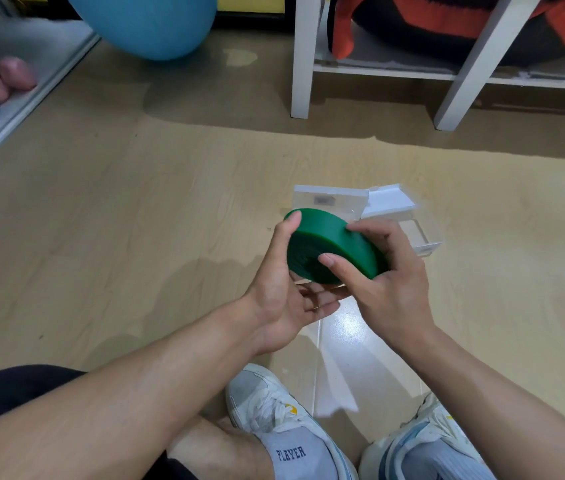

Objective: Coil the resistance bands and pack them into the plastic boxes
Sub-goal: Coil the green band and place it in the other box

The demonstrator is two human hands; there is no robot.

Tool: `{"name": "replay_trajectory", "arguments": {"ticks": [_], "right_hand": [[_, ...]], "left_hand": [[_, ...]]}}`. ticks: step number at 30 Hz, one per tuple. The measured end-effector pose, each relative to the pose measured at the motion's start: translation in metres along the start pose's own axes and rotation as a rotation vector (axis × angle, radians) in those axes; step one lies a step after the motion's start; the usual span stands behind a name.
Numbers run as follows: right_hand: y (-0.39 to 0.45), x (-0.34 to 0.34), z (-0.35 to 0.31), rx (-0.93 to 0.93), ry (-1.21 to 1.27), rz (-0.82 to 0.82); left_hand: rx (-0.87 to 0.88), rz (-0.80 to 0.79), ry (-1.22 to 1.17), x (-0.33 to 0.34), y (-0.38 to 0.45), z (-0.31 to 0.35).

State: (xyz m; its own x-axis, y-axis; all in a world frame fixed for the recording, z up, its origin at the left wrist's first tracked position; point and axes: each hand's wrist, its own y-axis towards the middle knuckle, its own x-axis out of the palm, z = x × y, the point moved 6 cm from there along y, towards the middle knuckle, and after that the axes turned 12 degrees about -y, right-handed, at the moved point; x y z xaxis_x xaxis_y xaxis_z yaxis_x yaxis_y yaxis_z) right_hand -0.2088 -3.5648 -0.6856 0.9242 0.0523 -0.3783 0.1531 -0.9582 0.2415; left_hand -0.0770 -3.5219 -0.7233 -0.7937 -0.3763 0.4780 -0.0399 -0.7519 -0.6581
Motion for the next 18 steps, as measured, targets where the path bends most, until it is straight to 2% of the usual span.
{"name": "replay_trajectory", "arguments": {"ticks": [4,10,13,16,18], "right_hand": [[-0.002,0.002,0.001,-0.171,-0.071,0.002],[-0.004,0.007,0.001,-0.250,-0.143,-0.052],[-0.001,0.005,0.007,-0.096,-0.056,-0.097],[0.003,0.006,0.016,0.100,0.050,-0.230],[0.006,0.008,0.018,0.187,0.117,-0.332]], "left_hand": [[-0.023,-0.003,-0.050,-0.004,0.002,0.001],[-0.149,-0.091,-0.074,-0.005,0.003,-0.009],[-0.141,-0.029,0.025,-0.006,0.004,-0.007],[0.051,0.144,0.120,-0.013,0.008,0.009],[0.143,0.152,0.193,-0.013,0.009,0.019]]}}
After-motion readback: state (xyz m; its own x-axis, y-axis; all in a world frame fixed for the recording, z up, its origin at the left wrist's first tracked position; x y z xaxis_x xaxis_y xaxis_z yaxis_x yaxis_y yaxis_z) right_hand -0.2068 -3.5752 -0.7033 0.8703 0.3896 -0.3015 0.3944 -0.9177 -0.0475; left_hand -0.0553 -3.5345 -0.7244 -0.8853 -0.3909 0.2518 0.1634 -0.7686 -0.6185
